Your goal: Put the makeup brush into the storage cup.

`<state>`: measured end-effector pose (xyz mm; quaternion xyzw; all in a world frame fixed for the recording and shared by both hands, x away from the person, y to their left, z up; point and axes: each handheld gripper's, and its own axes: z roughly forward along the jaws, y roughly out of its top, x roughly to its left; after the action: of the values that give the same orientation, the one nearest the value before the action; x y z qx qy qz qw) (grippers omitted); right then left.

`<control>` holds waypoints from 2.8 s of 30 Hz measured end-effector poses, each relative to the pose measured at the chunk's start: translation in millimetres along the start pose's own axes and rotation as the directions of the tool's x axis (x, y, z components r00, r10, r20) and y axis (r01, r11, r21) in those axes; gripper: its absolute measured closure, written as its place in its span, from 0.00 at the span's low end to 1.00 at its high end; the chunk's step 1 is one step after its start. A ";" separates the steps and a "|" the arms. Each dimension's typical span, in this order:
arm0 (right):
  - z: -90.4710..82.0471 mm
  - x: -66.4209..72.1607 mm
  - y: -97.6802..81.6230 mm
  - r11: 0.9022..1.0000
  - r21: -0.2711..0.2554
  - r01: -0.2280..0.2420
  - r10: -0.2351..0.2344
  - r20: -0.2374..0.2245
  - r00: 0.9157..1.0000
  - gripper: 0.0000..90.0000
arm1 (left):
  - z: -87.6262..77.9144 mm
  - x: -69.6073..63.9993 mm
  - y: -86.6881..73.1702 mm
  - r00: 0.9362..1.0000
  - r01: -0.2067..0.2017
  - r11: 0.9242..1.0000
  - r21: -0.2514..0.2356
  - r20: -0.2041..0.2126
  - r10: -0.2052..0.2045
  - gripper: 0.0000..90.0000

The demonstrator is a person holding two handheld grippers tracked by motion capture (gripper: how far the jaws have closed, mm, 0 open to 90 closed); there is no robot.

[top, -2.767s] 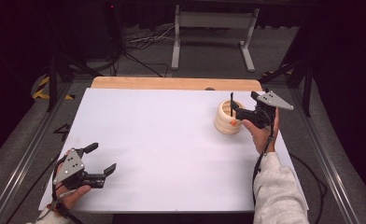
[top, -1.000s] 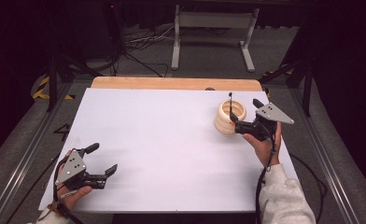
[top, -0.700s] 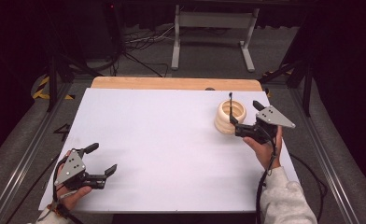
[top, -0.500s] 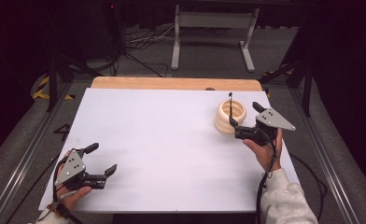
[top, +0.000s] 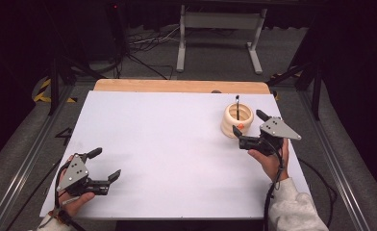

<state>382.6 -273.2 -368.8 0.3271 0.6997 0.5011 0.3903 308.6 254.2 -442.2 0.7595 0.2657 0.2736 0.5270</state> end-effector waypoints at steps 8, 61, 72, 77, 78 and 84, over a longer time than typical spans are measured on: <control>-5.1 2.4 -2.1 1.000 -0.001 0.002 -0.002 -0.006 1.000 0.06 | -0.1 0.3 -0.2 1.000 -0.001 1.000 0.002 0.001 0.001 0.07; -43.8 23.8 -35.6 0.995 0.064 0.083 -0.078 -0.082 0.994 0.06 | 0.8 -2.0 0.3 1.000 -0.014 1.000 0.013 0.012 0.014 0.07; -53.1 25.3 -48.8 0.992 0.087 0.090 -0.083 -0.082 0.993 0.06 | 1.6 -2.7 0.1 1.000 -0.021 1.000 0.021 0.017 0.021 0.07; -57.8 25.4 -57.0 0.991 0.102 0.089 -0.081 -0.081 0.993 0.06 | 2.3 -3.3 -0.2 1.000 -0.020 1.000 0.021 0.019 0.020 0.07; -58.7 25.3 -58.1 0.991 0.103 0.084 -0.075 -0.082 0.994 0.06 | 2.3 -3.3 -0.2 1.000 -0.018 1.000 0.023 0.022 0.017 0.07; -66.8 23.6 -67.0 0.990 0.114 0.082 -0.074 -0.076 0.994 0.06 | 2.9 -3.7 -0.3 0.999 -0.024 0.999 0.024 0.021 0.024 0.07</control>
<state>308.4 -301.9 -425.2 0.3037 0.7537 0.4550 0.3643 307.9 249.8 -443.8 0.7718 0.2544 0.2689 0.5170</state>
